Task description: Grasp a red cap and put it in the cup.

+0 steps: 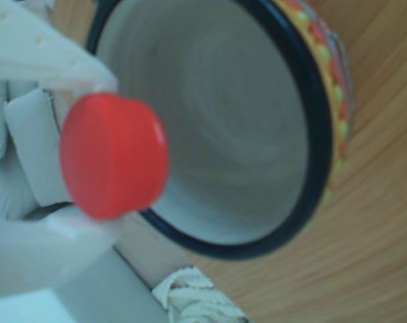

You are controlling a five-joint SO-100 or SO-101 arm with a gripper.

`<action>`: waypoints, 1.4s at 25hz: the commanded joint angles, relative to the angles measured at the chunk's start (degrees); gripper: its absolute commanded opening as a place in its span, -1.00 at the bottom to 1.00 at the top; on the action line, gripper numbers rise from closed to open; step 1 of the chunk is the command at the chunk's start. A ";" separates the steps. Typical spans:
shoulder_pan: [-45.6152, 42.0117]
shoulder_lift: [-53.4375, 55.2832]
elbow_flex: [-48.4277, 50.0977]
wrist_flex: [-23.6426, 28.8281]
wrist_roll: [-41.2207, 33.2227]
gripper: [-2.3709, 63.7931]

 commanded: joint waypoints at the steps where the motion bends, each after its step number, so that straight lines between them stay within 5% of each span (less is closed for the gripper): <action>1: 0.18 1.14 -1.32 -0.53 -0.53 -0.89; 6: 0.18 1.23 -1.41 -0.44 -0.18 -0.14; 9: 0.18 1.32 -1.49 -0.44 -0.18 0.11; 19: -1.49 2.20 -1.49 -0.35 -0.26 0.12; 35: -17.49 15.12 -2.02 9.32 3.43 0.12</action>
